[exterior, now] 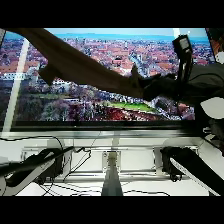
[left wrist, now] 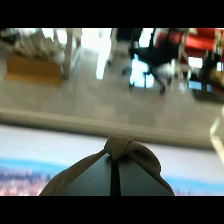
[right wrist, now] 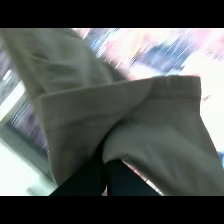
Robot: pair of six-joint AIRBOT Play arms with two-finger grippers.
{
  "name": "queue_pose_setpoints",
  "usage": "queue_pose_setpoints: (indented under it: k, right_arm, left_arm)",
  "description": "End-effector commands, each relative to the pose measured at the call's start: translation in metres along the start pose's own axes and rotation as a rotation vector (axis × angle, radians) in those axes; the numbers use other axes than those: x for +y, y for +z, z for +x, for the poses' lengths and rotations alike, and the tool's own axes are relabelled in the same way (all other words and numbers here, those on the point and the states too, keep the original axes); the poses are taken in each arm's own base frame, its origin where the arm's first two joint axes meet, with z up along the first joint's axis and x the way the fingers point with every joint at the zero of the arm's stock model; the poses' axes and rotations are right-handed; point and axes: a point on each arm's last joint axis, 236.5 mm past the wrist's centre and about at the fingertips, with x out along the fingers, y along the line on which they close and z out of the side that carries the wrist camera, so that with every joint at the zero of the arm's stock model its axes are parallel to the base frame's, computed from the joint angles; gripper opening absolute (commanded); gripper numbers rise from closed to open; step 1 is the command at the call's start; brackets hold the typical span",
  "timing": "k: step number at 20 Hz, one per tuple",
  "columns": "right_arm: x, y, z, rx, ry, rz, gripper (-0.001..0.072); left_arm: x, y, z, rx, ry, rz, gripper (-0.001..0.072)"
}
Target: Fold the clothes and pants, and hang the long-sleeved shirts on hangers.
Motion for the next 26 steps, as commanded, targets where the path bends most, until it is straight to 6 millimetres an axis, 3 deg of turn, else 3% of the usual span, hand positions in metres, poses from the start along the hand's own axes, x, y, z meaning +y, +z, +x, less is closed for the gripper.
queue_pose_setpoints:
  k: [1, 4, 7, 9, 11, 12, 13, 14, 15, 16, 20, 23, 26]
  right_arm:
    - [0.047, -0.066, 0.015, 0.196, 0.162, 0.054, 0.0013]
    - [0.074, -0.136, 0.034, 0.362, 0.224, 0.090, 0.0014]
    - [0.089, -0.179, 0.036, 0.460, 0.256, 0.056, 0.0014]
    - [0.089, -0.188, 0.038, 0.478, 0.246, 0.013, 0.0014]
    - [0.086, -0.180, 0.043, 0.435, 0.234, 0.006, 0.0041]
    - [0.086, -0.176, 0.045, 0.416, 0.233, 0.008, 0.0137]
    - [0.086, -0.172, 0.047, 0.400, 0.232, 0.010, 0.0317]
    - [0.086, -0.172, 0.047, 0.397, 0.231, 0.006, 0.0444]
    - [0.082, -0.172, 0.048, 0.396, 0.218, -0.007, 0.0490]
    - [0.077, -0.172, 0.049, 0.394, 0.199, -0.030, 0.0490]
    - [0.029, -0.154, 0.060, 0.318, 0.017, -0.108, 0.0486]
    - [-0.041, -0.135, 0.065, 0.269, -0.183, -0.001, 0.0486]
    - [-0.112, -0.146, 0.066, 0.314, -0.314, 0.179, 0.0460]
  left_arm:
    - [0.004, -0.087, 0.009, 0.317, -0.027, 0.105, 0.0016]
    - [0.013, -0.143, 0.034, 0.453, -0.035, 0.083, 0.0016]
    - [0.019, -0.196, 0.051, 0.575, -0.047, 0.055, 0.0016]
    - [0.020, -0.227, 0.055, 0.659, -0.062, 0.037, 0.0016]
    - [0.017, -0.255, 0.054, 0.741, -0.084, 0.021, 0.0016]
    - [0.018, -0.270, 0.050, 0.795, -0.092, 0.026, 0.0016]
    - [0.023, -0.286, 0.043, 0.860, -0.089, 0.055, 0.0016]
    - [0.033, -0.301, 0.034, 0.929, -0.077, 0.096, 0.0016]
    - [0.041, -0.311, 0.025, 0.985, -0.068, 0.126, 0.0016]
    - [0.047, -0.320, 0.016, 1.038, -0.061, 0.151, 0.0016]
    - [0.066, -0.332, -0.011, 1.168, -0.030, 0.234, 0.0016]
    - [0.071, -0.338, -0.027, 1.241, -0.026, 0.253, 0.0016]
    - [0.070, -0.339, -0.029, 1.253, -0.030, 0.249, 0.0016]
